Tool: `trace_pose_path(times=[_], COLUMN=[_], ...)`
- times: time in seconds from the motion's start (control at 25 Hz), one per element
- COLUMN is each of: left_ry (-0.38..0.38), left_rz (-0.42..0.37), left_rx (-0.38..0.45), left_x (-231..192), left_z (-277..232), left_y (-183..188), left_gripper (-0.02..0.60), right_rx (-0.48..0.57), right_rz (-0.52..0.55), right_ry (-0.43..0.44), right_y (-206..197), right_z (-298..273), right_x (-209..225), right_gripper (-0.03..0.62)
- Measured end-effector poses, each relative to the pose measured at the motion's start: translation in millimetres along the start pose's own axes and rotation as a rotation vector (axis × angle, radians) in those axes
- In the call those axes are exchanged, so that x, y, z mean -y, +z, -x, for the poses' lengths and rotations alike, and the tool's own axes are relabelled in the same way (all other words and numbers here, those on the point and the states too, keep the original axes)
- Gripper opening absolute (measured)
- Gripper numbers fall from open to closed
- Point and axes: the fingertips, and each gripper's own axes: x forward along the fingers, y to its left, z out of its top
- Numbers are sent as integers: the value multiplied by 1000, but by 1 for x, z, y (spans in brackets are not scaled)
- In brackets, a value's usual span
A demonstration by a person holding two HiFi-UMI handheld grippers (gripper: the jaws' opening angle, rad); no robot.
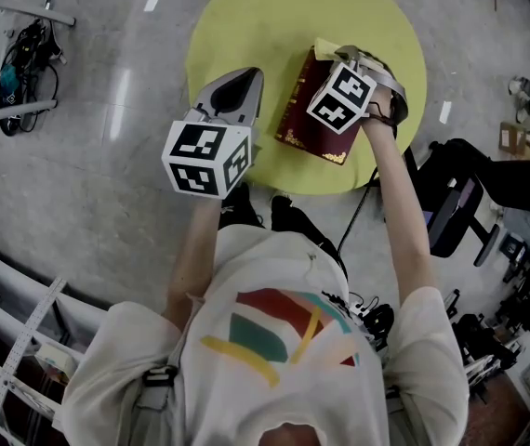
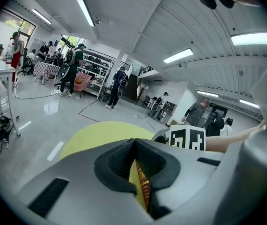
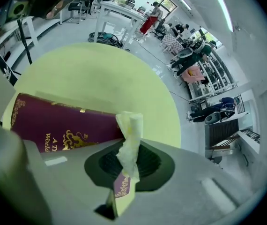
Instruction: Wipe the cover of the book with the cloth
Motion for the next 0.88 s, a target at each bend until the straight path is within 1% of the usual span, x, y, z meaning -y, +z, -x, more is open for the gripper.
trace_pose_path(times=[0.12,0.28,0.52,0.88], left_ry=[1,-5,-18,-19], left_rz=[-1,0,3,7], left_rx=[7,8,9,16], left_x=[1,4,10,11], left_z=[3,5,9,17], left_y=[1,-1,-6,-7], left_gripper=[16,15,15,15], right_rx=[-25,-28,5,52], right_rz=[36,57,36,39], right_ry=[-42,-47,24,130], right_y=[-3,-1,4,12], right_z=[2,8,23,60], right_x=[-7,-24,-55,-123], right_gripper=[29,29,29,29])
